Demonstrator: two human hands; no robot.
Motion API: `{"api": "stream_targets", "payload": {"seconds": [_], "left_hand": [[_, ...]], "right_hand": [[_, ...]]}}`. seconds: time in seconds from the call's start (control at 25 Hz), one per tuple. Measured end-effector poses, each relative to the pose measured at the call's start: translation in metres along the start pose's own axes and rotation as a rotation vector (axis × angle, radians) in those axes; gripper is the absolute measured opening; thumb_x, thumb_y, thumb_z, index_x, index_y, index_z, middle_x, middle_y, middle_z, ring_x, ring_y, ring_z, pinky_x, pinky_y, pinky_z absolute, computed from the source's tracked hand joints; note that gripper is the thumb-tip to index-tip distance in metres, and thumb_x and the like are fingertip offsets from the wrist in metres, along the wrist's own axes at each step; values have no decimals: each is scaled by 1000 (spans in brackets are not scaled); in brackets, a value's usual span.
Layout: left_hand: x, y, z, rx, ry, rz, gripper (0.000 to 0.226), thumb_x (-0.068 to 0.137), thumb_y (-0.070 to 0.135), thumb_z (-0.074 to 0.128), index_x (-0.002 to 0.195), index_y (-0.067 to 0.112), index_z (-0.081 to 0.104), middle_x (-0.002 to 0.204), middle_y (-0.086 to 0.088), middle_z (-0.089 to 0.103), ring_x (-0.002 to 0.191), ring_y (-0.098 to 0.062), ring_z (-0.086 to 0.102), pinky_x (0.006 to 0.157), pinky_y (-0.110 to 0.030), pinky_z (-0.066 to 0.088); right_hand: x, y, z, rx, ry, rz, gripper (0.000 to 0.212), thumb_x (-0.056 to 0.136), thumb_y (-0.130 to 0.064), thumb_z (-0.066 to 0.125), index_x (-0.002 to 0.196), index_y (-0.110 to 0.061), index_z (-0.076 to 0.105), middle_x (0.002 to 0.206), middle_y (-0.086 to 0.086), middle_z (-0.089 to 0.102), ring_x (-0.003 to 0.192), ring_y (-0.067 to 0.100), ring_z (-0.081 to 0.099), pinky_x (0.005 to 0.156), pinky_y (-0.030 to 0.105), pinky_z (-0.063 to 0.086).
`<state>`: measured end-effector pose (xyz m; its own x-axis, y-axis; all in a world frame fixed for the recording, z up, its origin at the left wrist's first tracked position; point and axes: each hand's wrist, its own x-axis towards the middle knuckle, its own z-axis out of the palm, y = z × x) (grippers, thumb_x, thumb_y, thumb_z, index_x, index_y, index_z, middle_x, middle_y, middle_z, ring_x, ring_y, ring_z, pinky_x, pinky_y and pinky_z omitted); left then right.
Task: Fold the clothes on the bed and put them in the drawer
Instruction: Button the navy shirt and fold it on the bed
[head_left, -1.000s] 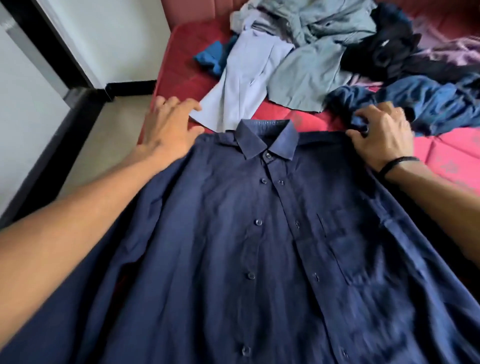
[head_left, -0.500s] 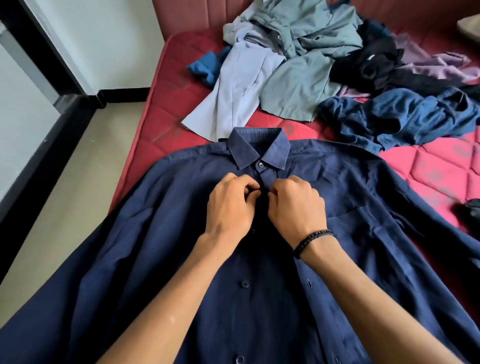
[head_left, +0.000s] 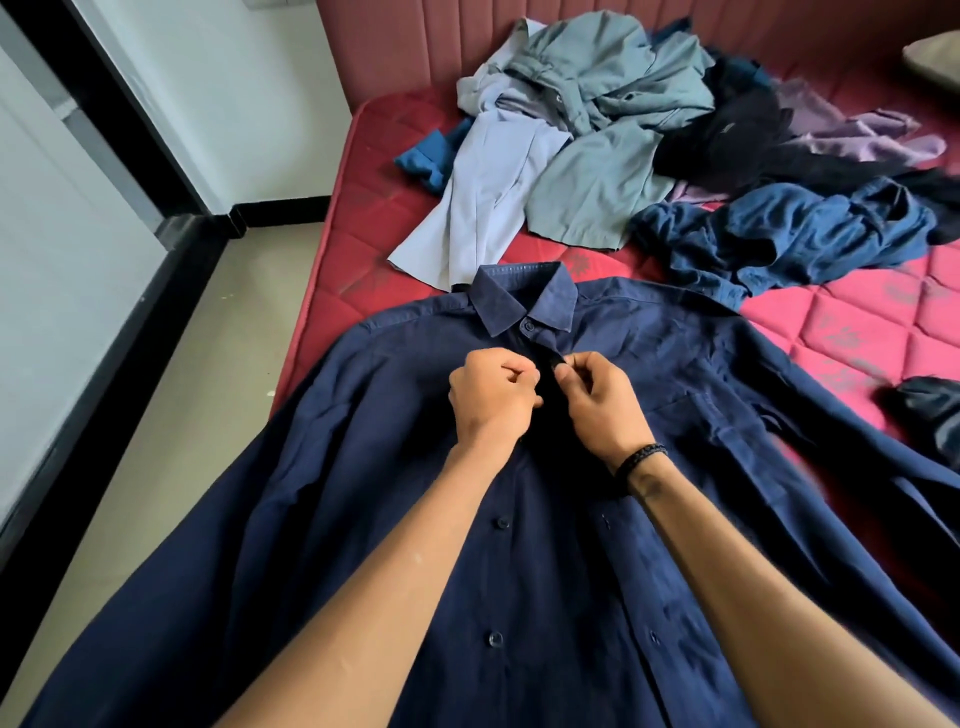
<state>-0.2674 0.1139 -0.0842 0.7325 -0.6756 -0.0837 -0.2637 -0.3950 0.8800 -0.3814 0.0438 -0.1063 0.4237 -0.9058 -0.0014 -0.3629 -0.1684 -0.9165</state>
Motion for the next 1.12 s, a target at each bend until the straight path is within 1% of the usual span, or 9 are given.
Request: {"api": "stream_targets", "payload": {"seconds": [0.08, 0.16, 0.28, 0.4, 0.6, 0.8, 0.92, 1.04, 1.12], "left_hand": [[-9, -1, 4, -175, 26, -100, 10, 87, 13, 76, 82, 21, 77, 70, 6, 76, 60, -6, 73, 70, -33, 64], [-12, -5, 7, -256, 45, -108, 7, 86, 15, 80, 92, 18, 77, 75, 5, 77, 60, -6, 73, 64, -28, 62], [-12, -12, 6, -328, 0, -103, 10, 89, 13, 78, 98, 13, 79, 82, 0, 79, 57, -5, 70, 57, -19, 55], [-13, -17, 4, -336, -35, -76, 10, 91, 13, 75, 100, 15, 79, 85, 0, 79, 58, -7, 69, 58, -20, 54], [-13, -22, 6, -302, -49, -17, 10, 91, 16, 74, 100, 17, 79, 84, 2, 78, 58, -9, 69, 59, -25, 57], [-12, -20, 13, -291, 23, -58, 12, 92, 11, 73, 102, 12, 80, 85, 1, 79, 56, -11, 71, 57, -22, 56], [-13, -21, 11, -313, 17, -58, 13, 92, 11, 73, 104, 11, 78, 87, -1, 79, 58, -13, 72, 57, -22, 57], [-14, -23, 9, -318, 8, -43, 10, 95, 15, 70, 99, 13, 79, 84, -2, 79, 62, -14, 74, 65, -32, 62], [-13, -23, 8, -316, 0, -69, 26, 96, 36, 67, 83, 17, 78, 74, -1, 77, 65, -15, 75, 72, -37, 63]], "right_hand": [[1, 5, 6, -25, 2, -13, 6, 101, -22, 60, 100, -17, 64, 87, -6, 68, 76, 9, 61, 76, 30, 51], [1, 9, 10, -59, 0, -10, 5, 100, -24, 62, 99, -21, 66, 88, -5, 71, 81, 16, 66, 79, 36, 54], [1, 12, 8, 2, -3, -13, 6, 99, -22, 65, 99, -19, 69, 86, -4, 72, 77, 10, 64, 76, 30, 53], [1, 12, 5, 70, -24, -7, 7, 98, -19, 66, 98, -16, 72, 85, -6, 72, 74, 2, 63, 74, 21, 52], [2, 10, 5, 108, -46, 4, 8, 99, -14, 66, 98, -12, 74, 85, -5, 74, 77, 3, 66, 75, 19, 52], [0, 9, -3, 211, -92, 57, 25, 104, -31, 58, 92, -22, 77, 78, -1, 72, 69, -1, 59, 66, 21, 52], [2, 4, -4, 244, -112, 56, 13, 99, -17, 67, 91, -18, 77, 81, -6, 75, 71, -3, 63, 69, 18, 50], [5, 3, -2, 200, -116, 61, 5, 89, -13, 78, 86, -17, 76, 84, 2, 77, 77, 11, 70, 76, 29, 58], [1, 5, 3, 161, -89, 49, 10, 84, -16, 84, 85, -21, 74, 83, 3, 76, 79, 23, 72, 78, 35, 61]]}}
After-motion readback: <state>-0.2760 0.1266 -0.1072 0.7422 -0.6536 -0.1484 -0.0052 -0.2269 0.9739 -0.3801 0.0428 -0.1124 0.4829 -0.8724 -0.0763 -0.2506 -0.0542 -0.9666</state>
